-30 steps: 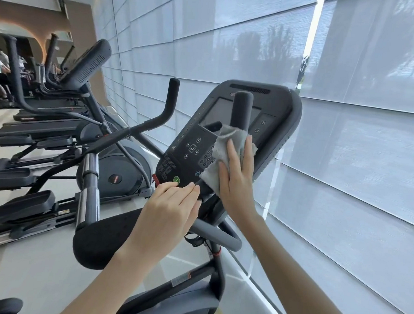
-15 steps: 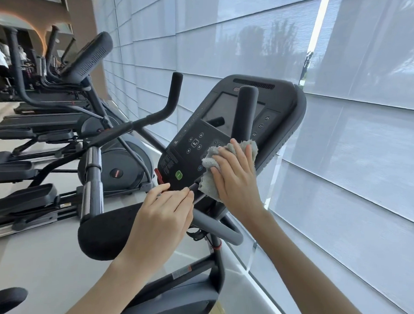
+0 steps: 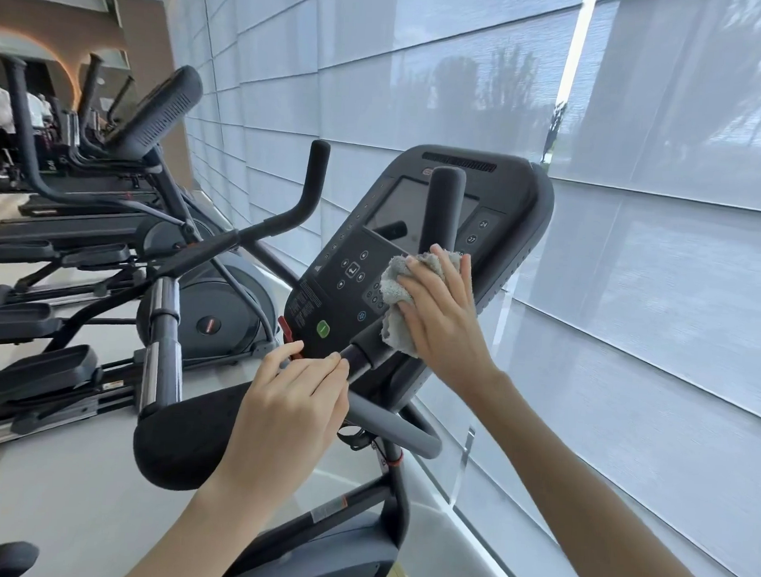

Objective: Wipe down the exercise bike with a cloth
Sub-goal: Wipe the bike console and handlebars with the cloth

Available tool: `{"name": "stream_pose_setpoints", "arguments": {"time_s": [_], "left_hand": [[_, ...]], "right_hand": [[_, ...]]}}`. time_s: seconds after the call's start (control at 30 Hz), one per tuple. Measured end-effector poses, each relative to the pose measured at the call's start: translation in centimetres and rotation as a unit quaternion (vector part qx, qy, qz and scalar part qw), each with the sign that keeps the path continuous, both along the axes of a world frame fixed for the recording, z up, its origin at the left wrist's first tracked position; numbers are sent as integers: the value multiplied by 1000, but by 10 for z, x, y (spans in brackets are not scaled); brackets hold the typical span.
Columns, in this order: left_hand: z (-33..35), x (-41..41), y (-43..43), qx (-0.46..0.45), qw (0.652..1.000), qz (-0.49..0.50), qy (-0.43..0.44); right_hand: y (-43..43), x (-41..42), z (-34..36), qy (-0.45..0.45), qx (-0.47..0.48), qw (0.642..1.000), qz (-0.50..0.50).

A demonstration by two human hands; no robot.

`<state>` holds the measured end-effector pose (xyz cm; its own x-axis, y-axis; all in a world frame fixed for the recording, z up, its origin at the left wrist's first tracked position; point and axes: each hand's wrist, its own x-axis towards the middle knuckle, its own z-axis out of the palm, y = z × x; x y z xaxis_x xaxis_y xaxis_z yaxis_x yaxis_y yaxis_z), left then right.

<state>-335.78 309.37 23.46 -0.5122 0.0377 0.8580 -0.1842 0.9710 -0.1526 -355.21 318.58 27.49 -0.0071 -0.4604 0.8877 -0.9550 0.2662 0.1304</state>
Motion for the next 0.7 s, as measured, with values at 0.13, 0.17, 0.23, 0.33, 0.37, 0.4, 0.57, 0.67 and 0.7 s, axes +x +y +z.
{"name": "stream_pose_setpoints", "arguments": {"time_s": [0.13,0.17,0.23,0.33,0.37,0.4,0.57,0.67,0.7], "left_hand": [[1,-2,2,-7,1000,4,4],[1,-2,2,-10,1000,4,6],[2,-1,2,-12,1000,4,6],[2,-2,0,-10,1000,0,12],[2,-2,-1,-8,1000,-2,13],[1,-2,-1,-6,1000,-3,13],[2,-3,-4,-2,1000,-7,15],[2,-4,-4,1,1000,-9,14],[1,-4,-4,2,1000,-10,13]], "right_hand": [[-7,30,-31,-131,-43,988,66],[-9,37,-36,-138,-42,986,86],[-7,45,-44,-112,-18,985,129],[3,34,-26,-78,4,983,164],[6,25,-12,-77,-12,984,163],[8,15,5,-76,-42,985,151],[-6,-34,70,-85,-126,986,68],[-22,-36,61,-166,-122,975,81],[-25,-32,53,-199,-127,966,100]]}}
